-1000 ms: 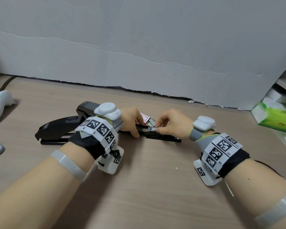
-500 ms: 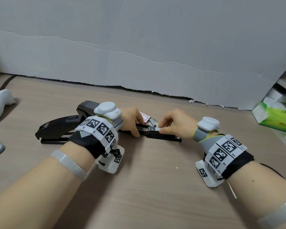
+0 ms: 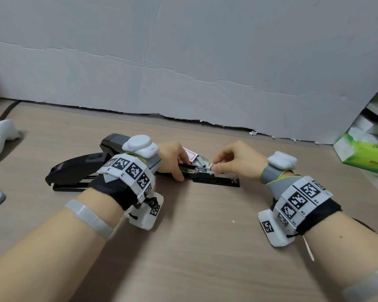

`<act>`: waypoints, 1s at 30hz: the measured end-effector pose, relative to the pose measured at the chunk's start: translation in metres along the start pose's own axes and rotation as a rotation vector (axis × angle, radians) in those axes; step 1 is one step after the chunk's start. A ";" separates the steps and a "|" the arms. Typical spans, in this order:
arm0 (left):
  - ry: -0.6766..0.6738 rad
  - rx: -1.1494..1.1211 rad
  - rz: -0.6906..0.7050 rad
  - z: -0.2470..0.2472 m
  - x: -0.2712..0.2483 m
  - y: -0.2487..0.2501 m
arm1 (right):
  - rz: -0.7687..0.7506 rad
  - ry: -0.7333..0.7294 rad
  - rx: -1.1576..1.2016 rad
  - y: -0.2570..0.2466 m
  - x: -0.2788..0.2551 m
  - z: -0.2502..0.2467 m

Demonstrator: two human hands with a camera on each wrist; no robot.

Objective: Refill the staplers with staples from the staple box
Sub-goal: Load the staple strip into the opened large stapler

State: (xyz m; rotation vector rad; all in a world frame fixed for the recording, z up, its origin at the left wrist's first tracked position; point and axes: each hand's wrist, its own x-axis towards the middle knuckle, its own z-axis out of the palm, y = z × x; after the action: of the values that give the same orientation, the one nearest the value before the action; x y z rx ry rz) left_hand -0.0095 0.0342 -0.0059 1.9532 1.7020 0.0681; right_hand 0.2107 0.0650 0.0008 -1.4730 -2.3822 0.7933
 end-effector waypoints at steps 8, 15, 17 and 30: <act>0.012 -0.004 -0.003 0.001 0.001 0.001 | 0.095 -0.053 -0.122 -0.003 0.016 0.001; -0.010 -0.008 -0.001 0.000 0.000 0.001 | 0.141 -0.099 -0.112 0.003 0.016 -0.007; -0.009 -0.012 -0.006 -0.001 0.000 0.001 | 0.147 -0.105 -0.089 0.005 0.015 -0.008; -0.047 0.128 -0.107 -0.005 -0.013 0.008 | 0.158 -0.199 -0.195 0.010 -0.014 -0.010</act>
State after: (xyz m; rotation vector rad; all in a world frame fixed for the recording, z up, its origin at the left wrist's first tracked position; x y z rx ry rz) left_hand -0.0071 0.0231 0.0056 1.9342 1.8153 -0.1280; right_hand 0.2298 0.0599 0.0048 -1.7525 -2.5757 0.7959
